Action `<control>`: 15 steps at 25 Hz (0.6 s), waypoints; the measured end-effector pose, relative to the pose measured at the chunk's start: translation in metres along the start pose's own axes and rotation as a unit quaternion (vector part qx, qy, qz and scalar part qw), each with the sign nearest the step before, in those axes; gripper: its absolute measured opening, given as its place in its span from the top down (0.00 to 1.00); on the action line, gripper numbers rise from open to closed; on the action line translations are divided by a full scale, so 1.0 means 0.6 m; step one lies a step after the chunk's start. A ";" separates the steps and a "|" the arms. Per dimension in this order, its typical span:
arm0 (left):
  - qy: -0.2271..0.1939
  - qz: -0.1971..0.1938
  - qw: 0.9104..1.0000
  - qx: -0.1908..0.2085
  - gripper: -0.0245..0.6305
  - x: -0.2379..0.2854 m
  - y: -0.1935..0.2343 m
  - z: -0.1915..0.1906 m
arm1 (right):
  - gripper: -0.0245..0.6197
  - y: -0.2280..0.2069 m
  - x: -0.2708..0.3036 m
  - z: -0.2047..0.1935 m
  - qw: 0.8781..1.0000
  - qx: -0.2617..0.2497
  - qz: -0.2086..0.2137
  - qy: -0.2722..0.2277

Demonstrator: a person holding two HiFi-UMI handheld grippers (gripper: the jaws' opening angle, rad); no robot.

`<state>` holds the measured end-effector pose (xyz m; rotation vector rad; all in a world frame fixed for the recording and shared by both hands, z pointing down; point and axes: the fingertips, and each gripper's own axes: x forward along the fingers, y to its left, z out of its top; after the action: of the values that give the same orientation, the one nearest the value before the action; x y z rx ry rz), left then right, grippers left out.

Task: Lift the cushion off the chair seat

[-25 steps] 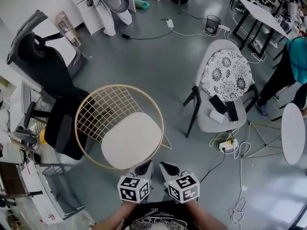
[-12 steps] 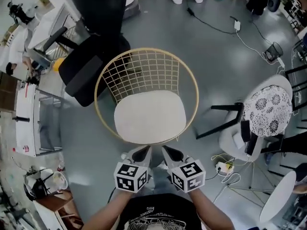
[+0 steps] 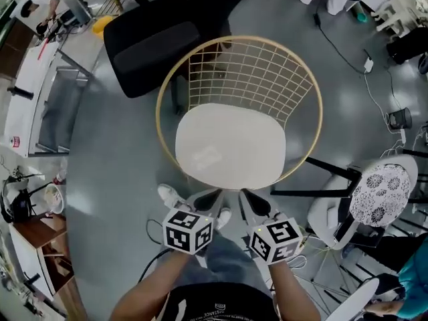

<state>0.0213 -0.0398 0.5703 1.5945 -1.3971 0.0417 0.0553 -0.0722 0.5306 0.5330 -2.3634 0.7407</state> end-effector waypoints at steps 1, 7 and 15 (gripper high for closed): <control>-0.007 -0.003 1.000 -0.017 0.97 0.006 0.003 -0.010 | 0.96 -0.001 0.003 -0.008 1.000 -0.002 0.002 0.006; -0.078 -0.048 0.986 -0.139 0.97 0.028 0.048 -0.052 | 0.96 0.021 0.034 -0.046 0.999 -0.012 0.022 0.020; -0.124 -0.054 0.967 -0.214 0.89 0.055 0.109 -0.125 | 0.96 0.030 0.039 -0.096 0.998 -0.035 0.037 0.044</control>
<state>0.0228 -0.0051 0.6693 1.3368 -1.3896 -0.5084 0.0529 -0.0271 0.5770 0.3776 -2.3272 0.6965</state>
